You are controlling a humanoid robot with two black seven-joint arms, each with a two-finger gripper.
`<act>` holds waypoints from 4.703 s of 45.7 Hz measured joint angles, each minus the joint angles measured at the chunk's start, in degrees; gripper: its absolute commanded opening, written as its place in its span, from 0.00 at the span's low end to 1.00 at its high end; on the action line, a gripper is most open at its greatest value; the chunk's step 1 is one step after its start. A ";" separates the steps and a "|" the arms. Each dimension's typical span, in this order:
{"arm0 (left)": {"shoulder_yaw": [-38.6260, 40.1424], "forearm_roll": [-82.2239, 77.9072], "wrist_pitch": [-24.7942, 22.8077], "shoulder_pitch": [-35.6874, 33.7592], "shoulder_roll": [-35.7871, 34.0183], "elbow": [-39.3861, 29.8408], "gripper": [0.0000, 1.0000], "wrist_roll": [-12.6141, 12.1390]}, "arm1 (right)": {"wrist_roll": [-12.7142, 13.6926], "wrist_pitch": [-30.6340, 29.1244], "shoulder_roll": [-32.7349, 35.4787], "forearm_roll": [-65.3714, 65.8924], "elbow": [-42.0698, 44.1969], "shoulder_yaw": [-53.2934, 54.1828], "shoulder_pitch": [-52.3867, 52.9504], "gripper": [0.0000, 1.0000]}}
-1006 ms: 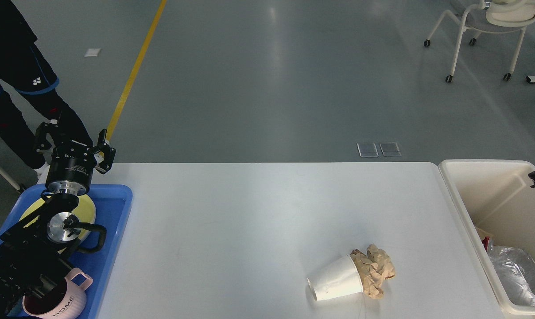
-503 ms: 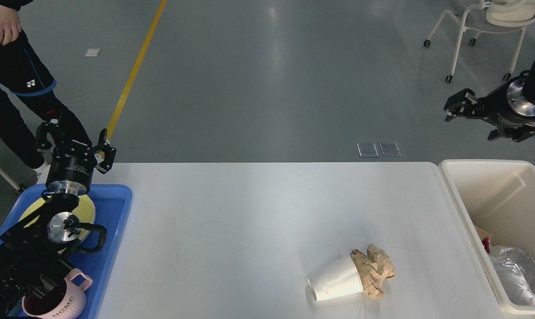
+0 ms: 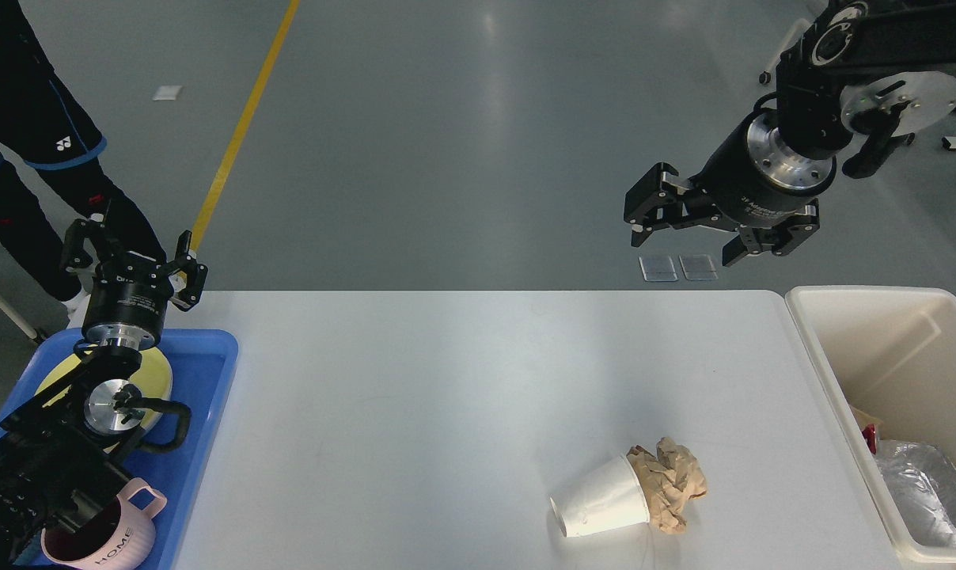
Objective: Tidy desktop
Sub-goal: 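Raise the right gripper and lower it to the brown paper wrapper, then grasp the brown paper wrapper with the right gripper and lift it, then carry the paper wrapper over the bin and drop it in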
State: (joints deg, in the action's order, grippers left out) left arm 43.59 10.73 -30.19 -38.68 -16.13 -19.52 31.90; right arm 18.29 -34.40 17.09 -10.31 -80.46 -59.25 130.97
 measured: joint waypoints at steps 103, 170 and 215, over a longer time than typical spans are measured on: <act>0.00 -0.01 -0.04 0.00 -0.03 -0.07 0.97 0.00 | 0.38 16.72 -1.34 0.63 22.93 15.82 -59.97 0.00; 0.00 0.00 0.03 0.01 0.05 -0.05 0.97 0.00 | 0.96 7.78 9.71 3.07 -0.50 -7.07 -5.53 0.00; 0.00 0.00 0.05 0.00 0.05 -0.07 0.97 0.00 | -0.01 27.73 11.36 11.62 74.94 33.98 -84.30 0.93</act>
State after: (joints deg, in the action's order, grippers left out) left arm 43.59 10.73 -30.13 -38.67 -16.08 -19.59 31.90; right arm 18.28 -6.67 28.45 1.31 -5.52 -25.27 46.67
